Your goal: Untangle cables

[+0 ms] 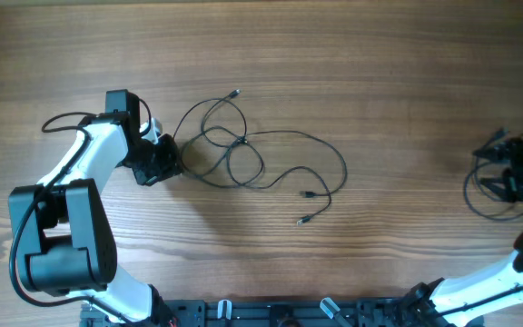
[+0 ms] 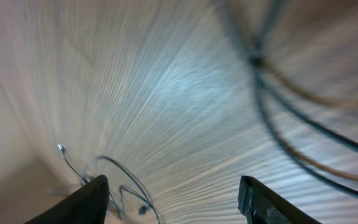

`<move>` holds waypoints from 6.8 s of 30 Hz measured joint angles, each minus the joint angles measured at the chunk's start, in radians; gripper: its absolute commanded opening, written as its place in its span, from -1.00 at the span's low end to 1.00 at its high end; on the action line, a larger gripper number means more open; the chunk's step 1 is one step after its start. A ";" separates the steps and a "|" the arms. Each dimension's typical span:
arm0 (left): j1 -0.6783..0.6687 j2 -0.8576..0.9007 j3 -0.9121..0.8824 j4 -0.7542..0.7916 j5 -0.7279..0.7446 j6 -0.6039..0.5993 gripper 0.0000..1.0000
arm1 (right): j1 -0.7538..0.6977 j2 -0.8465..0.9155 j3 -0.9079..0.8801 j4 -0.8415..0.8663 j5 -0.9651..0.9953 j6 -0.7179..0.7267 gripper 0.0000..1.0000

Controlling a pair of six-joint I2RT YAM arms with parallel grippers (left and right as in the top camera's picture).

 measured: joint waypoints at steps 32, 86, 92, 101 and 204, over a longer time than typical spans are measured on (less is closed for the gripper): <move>-0.268 0.000 0.000 0.245 0.282 0.001 -0.81 | 0.536 -0.368 0.022 -0.002 0.233 0.026 0.57; 0.087 -0.095 0.002 0.019 -0.083 -0.082 -0.04 | 1.429 -0.159 0.019 0.397 0.221 0.492 0.64; 0.085 -0.095 0.002 0.003 -0.083 -0.082 -0.08 | 1.485 -0.039 0.016 0.428 0.259 0.750 0.65; 0.085 -0.095 0.002 -0.014 -0.083 -0.082 -0.12 | 1.509 0.066 0.015 0.475 0.317 1.038 0.42; 0.078 -0.095 0.002 -0.029 -0.083 -0.082 -0.22 | 1.477 0.056 0.014 0.600 0.412 -0.335 0.50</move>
